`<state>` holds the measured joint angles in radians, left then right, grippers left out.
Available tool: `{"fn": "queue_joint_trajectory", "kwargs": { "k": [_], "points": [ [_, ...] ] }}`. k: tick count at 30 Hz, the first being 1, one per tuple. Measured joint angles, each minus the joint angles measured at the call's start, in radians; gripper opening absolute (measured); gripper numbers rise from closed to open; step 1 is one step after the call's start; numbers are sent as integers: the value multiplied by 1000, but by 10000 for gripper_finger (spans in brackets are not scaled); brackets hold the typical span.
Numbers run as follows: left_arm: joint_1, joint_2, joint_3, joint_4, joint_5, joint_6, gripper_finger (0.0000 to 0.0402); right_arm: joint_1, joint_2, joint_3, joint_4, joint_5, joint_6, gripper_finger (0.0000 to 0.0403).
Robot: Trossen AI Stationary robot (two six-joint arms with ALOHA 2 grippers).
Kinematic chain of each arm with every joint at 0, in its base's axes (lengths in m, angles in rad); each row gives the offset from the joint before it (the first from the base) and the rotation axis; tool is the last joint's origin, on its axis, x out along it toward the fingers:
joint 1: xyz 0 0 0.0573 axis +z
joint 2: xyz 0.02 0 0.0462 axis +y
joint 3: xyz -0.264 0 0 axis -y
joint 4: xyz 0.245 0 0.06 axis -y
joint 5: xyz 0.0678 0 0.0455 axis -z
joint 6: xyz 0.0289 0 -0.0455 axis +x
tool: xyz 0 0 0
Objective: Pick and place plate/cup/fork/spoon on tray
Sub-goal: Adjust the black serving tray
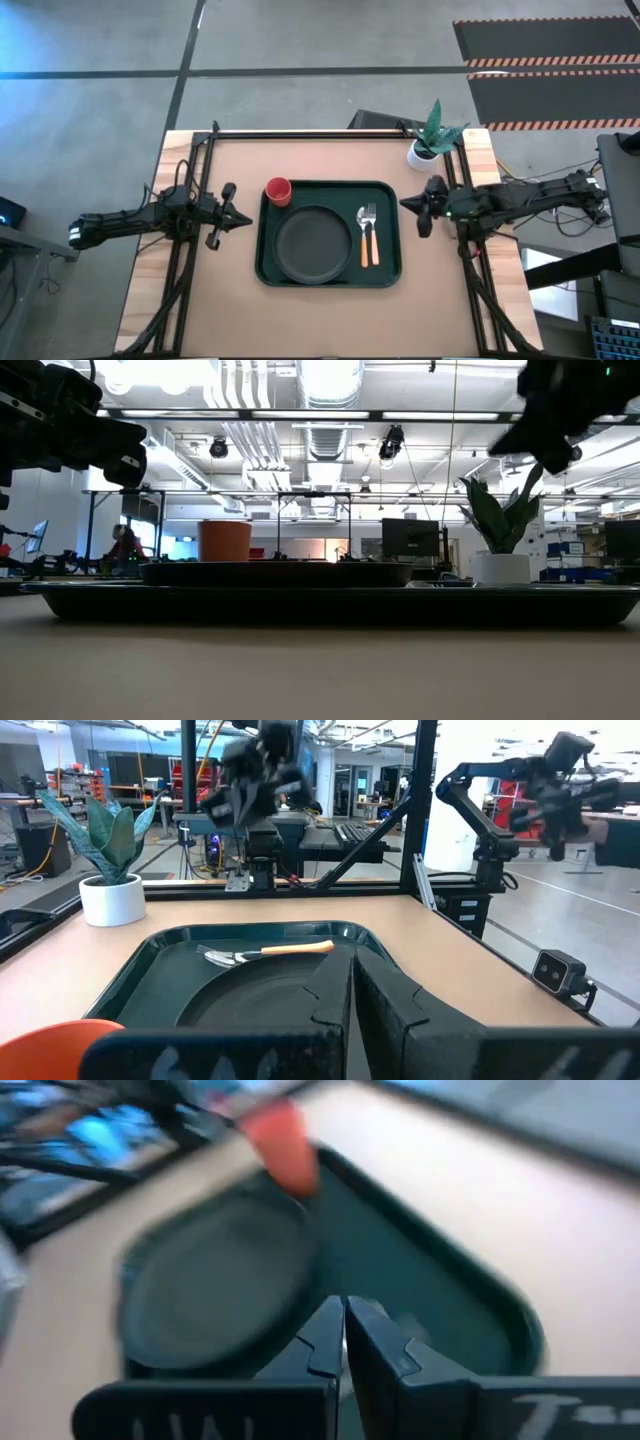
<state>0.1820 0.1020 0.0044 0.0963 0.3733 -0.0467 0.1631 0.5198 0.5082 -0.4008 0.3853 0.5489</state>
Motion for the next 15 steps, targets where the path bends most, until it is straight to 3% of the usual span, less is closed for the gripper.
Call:
{"fn": "queue_joint_trajectory", "kwargs": {
  "k": [4, 7, 10, 15],
  "points": [
    [0, 0, 0, 0, 0, 0, 0, 0, 2, -31, -163, 34, 261, 9],
    [0, 0, 0, 0, 0, -3, 0, 0, 12, -32, -214, 34, 351, 9],
    [0, 5, 0, -24, 15, -41, 0, 0, 26, -33, -185, 34, 321, 9],
    [0, 5, 0, 43, 40, -106, 0, 0, 33, -33, -18, 34, 129, 9]
  ]
}}
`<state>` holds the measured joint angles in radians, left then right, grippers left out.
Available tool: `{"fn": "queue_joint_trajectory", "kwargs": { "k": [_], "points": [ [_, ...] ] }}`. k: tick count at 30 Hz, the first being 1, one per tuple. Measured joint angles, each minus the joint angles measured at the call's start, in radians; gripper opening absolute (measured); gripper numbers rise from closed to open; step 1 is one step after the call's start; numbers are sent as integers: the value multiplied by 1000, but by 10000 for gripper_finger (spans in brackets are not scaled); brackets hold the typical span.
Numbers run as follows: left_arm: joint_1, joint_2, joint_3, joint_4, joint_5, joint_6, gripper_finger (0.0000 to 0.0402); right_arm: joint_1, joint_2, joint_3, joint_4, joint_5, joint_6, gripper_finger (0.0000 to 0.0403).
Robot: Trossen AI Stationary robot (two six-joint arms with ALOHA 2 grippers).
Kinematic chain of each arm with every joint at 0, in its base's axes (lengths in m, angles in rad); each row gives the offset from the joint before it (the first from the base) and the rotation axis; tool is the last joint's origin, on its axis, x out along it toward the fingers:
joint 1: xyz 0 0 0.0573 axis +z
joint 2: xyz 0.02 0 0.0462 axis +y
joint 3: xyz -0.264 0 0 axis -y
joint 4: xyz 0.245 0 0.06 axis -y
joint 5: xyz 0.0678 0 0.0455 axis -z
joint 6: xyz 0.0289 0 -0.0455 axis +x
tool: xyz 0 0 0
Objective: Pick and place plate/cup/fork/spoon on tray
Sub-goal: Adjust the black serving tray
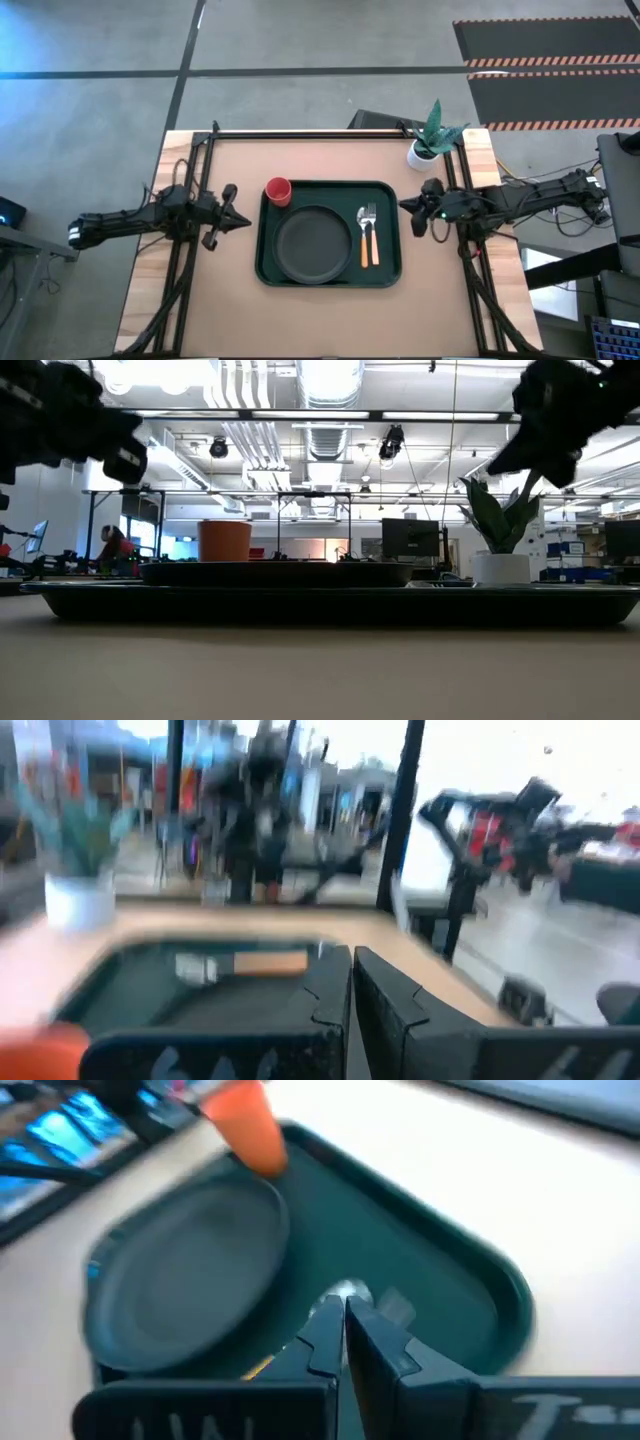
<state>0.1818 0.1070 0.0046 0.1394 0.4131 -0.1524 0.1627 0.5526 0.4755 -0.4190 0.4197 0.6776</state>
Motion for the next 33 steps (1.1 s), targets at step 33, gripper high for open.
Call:
{"fn": "queue_joint_trajectory", "kwargs": {
  "k": [33],
  "points": [
    [0, 379, 281, -363, 75, -44, 0, 0, 51, 11, -84, -27, 149, 9]
  ]
}}
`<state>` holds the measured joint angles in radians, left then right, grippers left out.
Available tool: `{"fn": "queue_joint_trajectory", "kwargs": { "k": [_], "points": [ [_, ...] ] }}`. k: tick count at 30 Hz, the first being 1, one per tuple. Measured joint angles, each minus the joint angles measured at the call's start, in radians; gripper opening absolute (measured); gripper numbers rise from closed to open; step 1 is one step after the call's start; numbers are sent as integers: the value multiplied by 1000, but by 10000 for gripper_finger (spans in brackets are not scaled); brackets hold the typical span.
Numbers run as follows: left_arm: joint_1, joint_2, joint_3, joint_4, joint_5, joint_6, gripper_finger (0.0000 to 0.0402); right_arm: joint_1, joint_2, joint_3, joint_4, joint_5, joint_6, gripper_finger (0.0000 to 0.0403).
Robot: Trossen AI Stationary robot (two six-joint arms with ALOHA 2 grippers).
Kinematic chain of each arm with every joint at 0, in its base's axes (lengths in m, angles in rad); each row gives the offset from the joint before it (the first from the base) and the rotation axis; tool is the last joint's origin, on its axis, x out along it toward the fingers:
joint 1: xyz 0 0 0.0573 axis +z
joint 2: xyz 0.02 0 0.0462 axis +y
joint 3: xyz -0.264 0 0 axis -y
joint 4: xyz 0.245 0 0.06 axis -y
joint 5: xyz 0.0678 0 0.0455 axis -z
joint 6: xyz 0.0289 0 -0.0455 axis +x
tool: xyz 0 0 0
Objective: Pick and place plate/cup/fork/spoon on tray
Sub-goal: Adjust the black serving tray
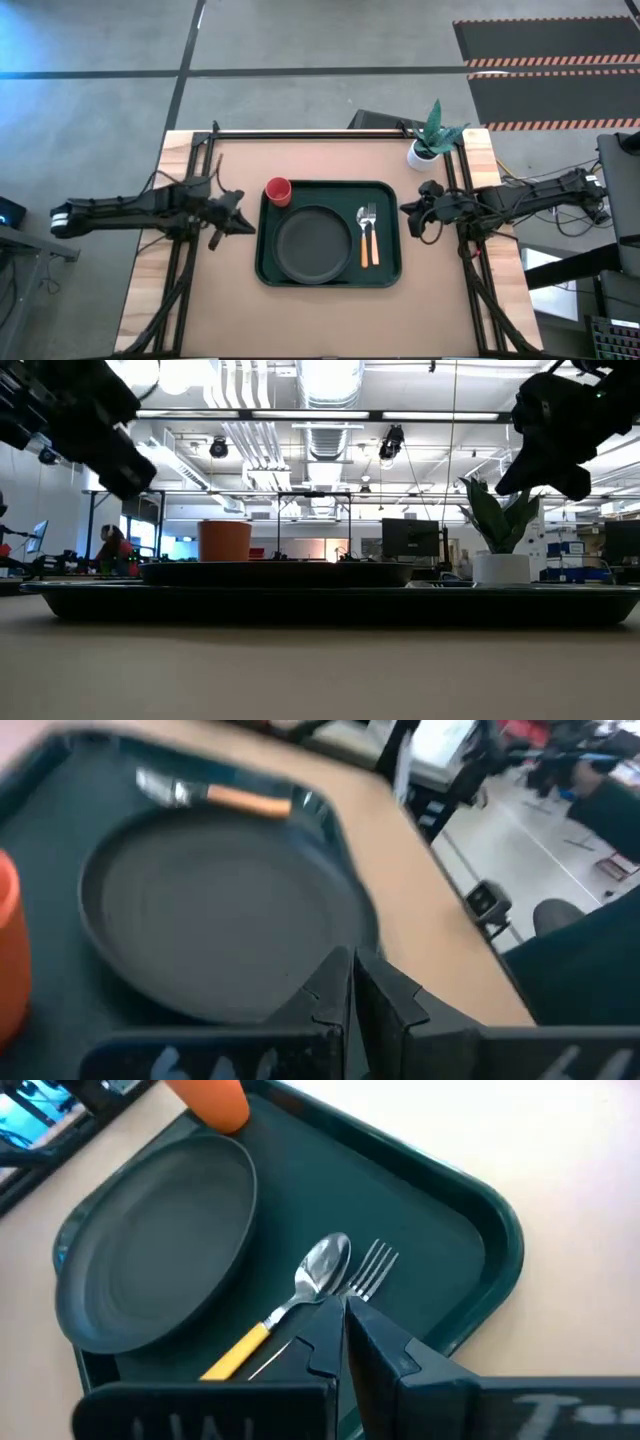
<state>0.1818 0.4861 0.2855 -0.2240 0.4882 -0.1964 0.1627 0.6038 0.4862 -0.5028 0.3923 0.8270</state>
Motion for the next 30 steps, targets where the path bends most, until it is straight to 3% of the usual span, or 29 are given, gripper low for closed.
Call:
{"fn": "queue_joint_trajectory", "kwargs": {
  "k": [4, 8, 11, 15, 23, 30],
  "points": [
    [0, 49, 0, -18, -38, -13, 0, 0, 33, 0, 13, -5, 22, 9],
    [0, 109, 0, -78, -184, -77, 0, 0, 70, 0, 11, -13, 59, 9],
    [0, 164, 0, -121, -234, -113, 0, -14, 97, 0, -4, -39, 95, 9],
    [0, 238, 0, -133, -240, -144, 0, -66, 122, 0, -62, -99, 148, 9],
    [0, 361, 4, -136, -240, -173, 0, -191, 224, 0, -93, -319, 156, 9],
    [0, 386, 2, -139, -236, -190, 0, -214, 375, 0, -89, -402, 119, 9]
  ]
}}
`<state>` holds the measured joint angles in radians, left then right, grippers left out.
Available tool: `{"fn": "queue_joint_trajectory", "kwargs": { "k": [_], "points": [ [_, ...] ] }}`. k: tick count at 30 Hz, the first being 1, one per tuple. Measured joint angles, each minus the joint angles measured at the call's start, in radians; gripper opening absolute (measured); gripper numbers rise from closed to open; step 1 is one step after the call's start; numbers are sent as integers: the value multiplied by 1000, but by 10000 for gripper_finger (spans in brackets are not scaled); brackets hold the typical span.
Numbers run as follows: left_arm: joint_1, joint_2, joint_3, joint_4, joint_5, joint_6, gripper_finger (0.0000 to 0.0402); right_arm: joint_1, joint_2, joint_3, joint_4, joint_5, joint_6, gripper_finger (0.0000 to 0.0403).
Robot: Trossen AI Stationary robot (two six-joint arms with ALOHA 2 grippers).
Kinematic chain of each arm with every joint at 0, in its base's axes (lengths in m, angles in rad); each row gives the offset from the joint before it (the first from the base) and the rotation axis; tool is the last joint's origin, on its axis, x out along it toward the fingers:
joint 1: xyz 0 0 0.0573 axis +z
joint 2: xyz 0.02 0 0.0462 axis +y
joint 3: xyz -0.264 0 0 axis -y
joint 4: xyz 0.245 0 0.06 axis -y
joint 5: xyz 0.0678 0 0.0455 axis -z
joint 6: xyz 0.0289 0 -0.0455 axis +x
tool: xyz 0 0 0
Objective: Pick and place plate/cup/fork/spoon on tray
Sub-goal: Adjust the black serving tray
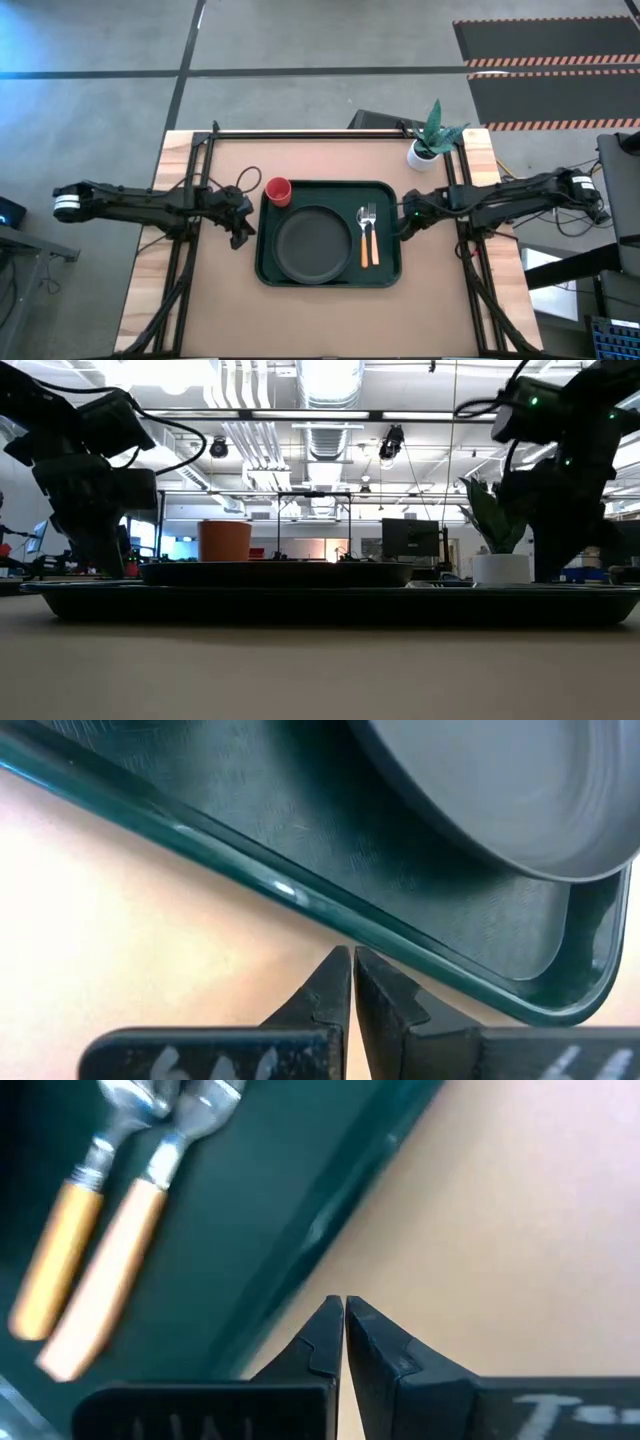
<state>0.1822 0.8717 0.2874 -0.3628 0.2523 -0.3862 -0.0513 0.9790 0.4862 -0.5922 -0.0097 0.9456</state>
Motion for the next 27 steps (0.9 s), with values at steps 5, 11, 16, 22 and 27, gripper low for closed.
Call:
{"fn": "queue_joint_trajectory", "kwargs": {
  "k": [5, 11, 16, 22, 27],
  "points": [
    [0, -18, 0, -22, 0, 0, 0, 0, 84, 0, 53, -2, -22, 9],
    [0, -28, -5, -72, 1, 0, 0, -8, 134, 0, 133, 0, -49, 9],
    [0, -28, -22, -71, 2, -2, 0, -8, 134, 0, 133, 1, -58, 9],
    [-1, -29, -26, -65, 3, -28, 0, -8, 121, 0, 130, 1, -70, 9],
    [-1, -29, -27, -49, 5, -46, 0, -8, 119, 0, 129, 0, -74, 9]
  ]
}}
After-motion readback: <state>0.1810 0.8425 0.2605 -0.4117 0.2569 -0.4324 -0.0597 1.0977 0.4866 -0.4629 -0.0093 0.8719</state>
